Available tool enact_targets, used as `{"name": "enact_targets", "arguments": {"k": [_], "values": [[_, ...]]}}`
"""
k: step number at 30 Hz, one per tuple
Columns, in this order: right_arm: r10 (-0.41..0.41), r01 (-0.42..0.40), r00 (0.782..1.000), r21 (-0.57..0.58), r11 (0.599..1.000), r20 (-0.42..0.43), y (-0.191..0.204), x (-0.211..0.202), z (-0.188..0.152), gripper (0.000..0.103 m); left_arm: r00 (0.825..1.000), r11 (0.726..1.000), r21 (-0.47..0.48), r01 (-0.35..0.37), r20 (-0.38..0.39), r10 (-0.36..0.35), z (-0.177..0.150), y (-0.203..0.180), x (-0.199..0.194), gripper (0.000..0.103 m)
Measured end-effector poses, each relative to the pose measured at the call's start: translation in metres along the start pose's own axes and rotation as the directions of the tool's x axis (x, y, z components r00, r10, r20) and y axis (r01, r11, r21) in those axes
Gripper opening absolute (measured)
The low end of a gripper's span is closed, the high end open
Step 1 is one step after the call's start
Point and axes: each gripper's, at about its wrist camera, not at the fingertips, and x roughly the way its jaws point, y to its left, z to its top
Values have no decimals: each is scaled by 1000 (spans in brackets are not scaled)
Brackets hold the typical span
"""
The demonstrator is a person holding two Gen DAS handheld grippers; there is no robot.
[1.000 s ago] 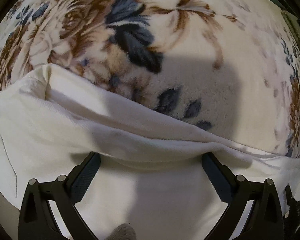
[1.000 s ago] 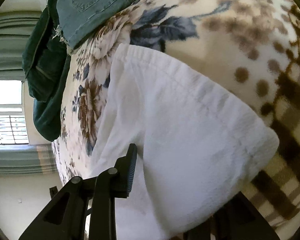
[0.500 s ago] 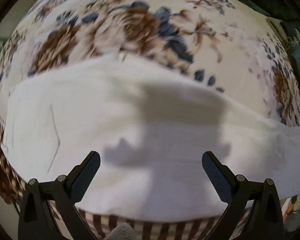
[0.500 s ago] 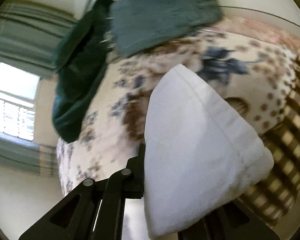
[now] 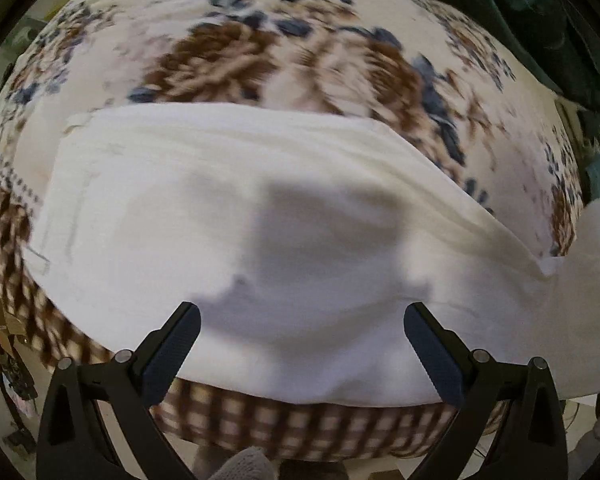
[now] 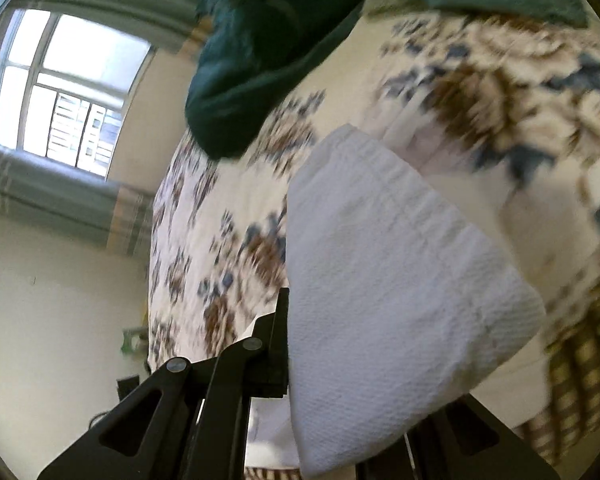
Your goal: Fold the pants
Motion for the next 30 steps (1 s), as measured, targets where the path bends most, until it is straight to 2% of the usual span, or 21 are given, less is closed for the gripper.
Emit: {"name": "enact_targets", "arguments": {"k": [1,7,10,12,15,16,18,21,22,23,25,26,27,28,29,30], "values": [[0,0,1000,-15,1000,-22,8,12,-10,8,1000,1000,-6,-4,6,4,8,-3,4,103],[-26,12,991,-102,995,-133,40,74,-60,8,999,998,-53,-25,18,26,8,50,-1,103],[-102,66,978,-195,979,-184,52,104,-88,8,999,996,-80,-38,19,40,4,85,-6,103],[-192,130,958,-274,953,-214,57,126,-110,8,999,994,-102,-46,9,47,3,98,-3,103],[-318,208,925,-427,880,-206,74,145,-138,12,998,988,-145,-61,-2,61,1,134,-4,103],[-372,239,906,-483,842,-200,80,152,-149,13,998,985,-158,-68,-3,68,0,146,-6,103],[-444,272,874,-558,784,-198,88,161,-167,23,996,979,-185,-86,-10,86,0,169,-6,103],[-487,260,851,-646,718,-198,103,170,-192,32,994,969,-224,-105,-25,102,-4,195,-5,103],[-493,242,844,-671,701,-211,108,173,-200,34,994,965,-236,-111,-29,107,-6,201,-5,103],[-497,227,837,-682,695,-227,113,175,-206,41,994,962,-248,-114,-31,110,-7,207,-6,103],[-457,156,834,-661,734,-310,116,173,-210,50,993,957,-265,-117,-29,113,-9,213,-7,103],[-415,110,834,-626,772,-365,116,170,-209,56,993,956,-270,-114,-25,111,-10,214,-9,103],[-362,66,833,-575,816,-418,115,166,-205,67,994,956,-273,-107,-20,105,-10,213,-12,103],[-334,59,837,-536,842,-433,113,160,-198,73,995,957,-273,-96,-12,97,-9,211,-15,103],[-322,69,846,-510,858,-426,111,152,-189,83,996,959,-269,-87,-3,89,-8,207,-17,103],[-322,95,857,-492,866,-402,106,141,-176,89,997,963,-259,-73,6,77,-7,200,-20,103]]}}
